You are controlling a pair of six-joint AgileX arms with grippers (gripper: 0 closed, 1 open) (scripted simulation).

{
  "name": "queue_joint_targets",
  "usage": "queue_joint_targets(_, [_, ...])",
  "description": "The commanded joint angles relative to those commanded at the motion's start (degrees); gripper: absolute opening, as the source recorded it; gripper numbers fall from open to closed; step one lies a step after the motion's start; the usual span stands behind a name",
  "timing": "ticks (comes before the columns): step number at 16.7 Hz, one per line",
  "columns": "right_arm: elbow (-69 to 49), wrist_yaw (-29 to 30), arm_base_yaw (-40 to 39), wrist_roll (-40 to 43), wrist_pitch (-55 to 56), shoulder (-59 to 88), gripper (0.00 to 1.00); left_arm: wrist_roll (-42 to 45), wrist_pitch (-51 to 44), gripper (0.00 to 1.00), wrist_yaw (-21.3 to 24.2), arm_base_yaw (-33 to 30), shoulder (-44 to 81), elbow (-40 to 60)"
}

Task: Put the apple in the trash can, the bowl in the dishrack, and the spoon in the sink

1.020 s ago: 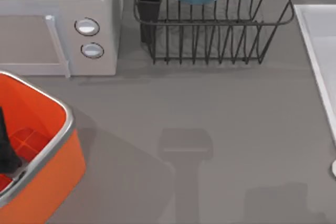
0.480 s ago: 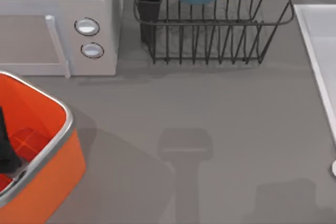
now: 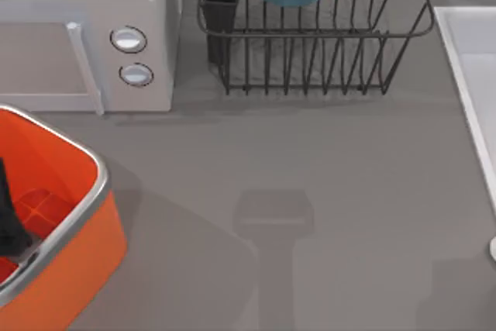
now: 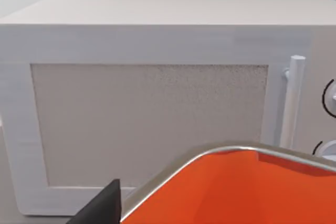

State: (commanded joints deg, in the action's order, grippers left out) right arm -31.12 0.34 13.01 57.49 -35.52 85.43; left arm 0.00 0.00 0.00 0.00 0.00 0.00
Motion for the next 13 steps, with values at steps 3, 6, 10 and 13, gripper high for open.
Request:
queue_joint_targets(3, [1.1, 0.0, 0.0, 0.0, 1.9, 1.0, 1.00, 0.0, 0.0, 1.00, 0.0, 0.0, 0.0, 0.0])
queue_joint_targets(6, [1.1, 0.0, 0.0, 0.0, 1.9, 1.0, 1.00, 0.0, 0.0, 1.00, 0.0, 0.0, 0.0, 0.0])
queue_joint_targets(10, [1.1, 0.0, 0.0, 0.0, 1.9, 1.0, 0.70, 0.0, 0.0, 1.00, 0.0, 0.0, 0.0, 0.0])
queue_joint_targets(13, [1.1, 0.0, 0.0, 0.0, 1.9, 1.0, 0.47, 0.0, 0.0, 1.00, 0.0, 0.0, 0.0, 0.0])
